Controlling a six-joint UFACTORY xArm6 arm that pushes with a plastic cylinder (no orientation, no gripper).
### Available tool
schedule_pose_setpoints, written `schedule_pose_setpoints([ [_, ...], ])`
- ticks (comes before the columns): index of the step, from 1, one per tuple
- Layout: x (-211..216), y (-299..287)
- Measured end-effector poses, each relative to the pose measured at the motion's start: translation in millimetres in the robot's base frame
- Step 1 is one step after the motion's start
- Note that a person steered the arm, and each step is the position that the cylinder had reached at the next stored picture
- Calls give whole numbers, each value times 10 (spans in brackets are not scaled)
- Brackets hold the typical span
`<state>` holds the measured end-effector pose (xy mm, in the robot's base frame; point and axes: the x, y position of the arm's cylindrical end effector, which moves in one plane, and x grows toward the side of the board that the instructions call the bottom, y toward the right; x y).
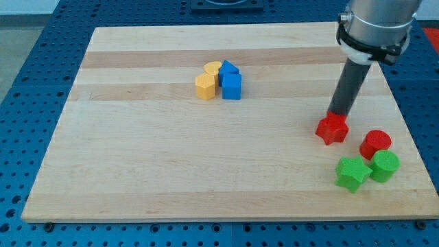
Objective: Move the red star above the green star
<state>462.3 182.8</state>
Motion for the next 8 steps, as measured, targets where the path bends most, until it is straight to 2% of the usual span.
schedule_pose_setpoints([
  [1, 184, 0],
  [4, 59, -417],
  [6, 471, -242],
  [7, 571, -232],
  [8, 477, -311],
])
